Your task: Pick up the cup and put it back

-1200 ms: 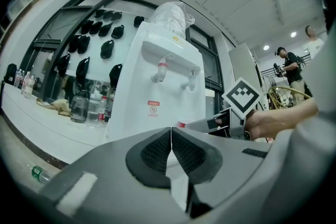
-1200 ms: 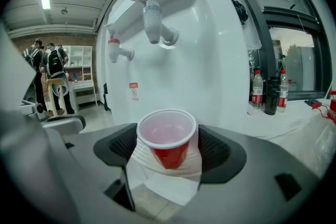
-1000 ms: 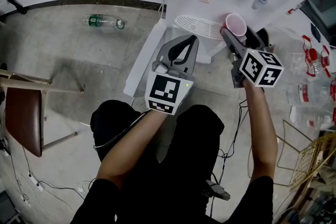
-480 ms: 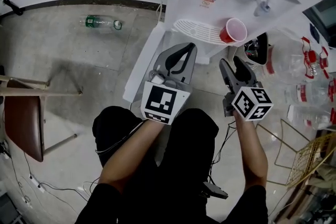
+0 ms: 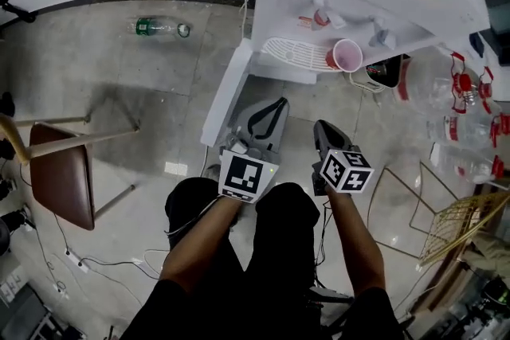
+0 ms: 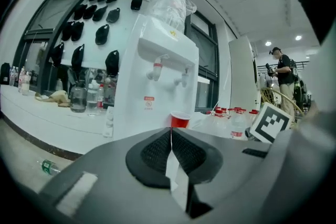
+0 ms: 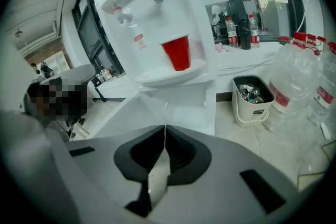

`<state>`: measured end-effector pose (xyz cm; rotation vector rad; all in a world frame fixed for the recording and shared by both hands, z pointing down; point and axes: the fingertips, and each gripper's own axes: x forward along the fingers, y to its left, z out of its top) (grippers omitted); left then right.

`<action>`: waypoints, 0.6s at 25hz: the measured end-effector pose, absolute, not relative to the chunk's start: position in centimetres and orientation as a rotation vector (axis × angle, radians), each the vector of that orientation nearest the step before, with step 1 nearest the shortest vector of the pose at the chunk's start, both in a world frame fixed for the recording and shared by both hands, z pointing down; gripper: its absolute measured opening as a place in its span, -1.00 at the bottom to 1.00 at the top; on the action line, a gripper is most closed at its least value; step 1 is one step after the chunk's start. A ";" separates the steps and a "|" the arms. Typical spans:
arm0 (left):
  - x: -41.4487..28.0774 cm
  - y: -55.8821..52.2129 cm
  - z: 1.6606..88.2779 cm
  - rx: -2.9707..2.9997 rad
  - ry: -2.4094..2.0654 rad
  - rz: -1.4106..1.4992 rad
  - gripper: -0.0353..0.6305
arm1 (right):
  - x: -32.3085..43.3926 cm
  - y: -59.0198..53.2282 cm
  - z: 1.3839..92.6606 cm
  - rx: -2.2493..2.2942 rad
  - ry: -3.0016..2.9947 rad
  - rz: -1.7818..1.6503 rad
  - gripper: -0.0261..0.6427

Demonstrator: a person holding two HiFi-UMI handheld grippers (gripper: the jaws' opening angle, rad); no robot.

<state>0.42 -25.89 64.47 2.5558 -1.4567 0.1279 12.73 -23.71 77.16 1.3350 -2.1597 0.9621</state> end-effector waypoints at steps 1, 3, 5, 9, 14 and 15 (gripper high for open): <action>0.4 -25.0 63.6 2.547 -1.456 0.131 -0.87 | 12.6 -22.8 76.2 1.324 -2.142 0.974 -0.92; 0.3 -23.2 61.6 2.502 -1.456 0.139 -0.87 | 12.3 -21.1 73.5 1.304 -2.124 0.973 -0.93; 0.1 -21.2 59.1 2.449 -1.456 0.159 -0.87 | 12.3 -19.3 70.5 1.293 -2.110 0.979 -0.93; 0.2 -16.8 52.6 2.382 -1.458 0.182 -0.87 | 13.2 -15.0 64.3 1.300 -2.062 1.063 -0.93; 0.9 -11.8 42.5 2.348 -1.484 0.194 -0.87 | 13.9 -10.0 54.3 1.303 -2.074 1.124 -0.93; 1.1 -10.9 40.4 2.342 -1.490 0.197 -0.87 | 14.2 -9.2 52.1 1.307 -2.087 1.114 -0.94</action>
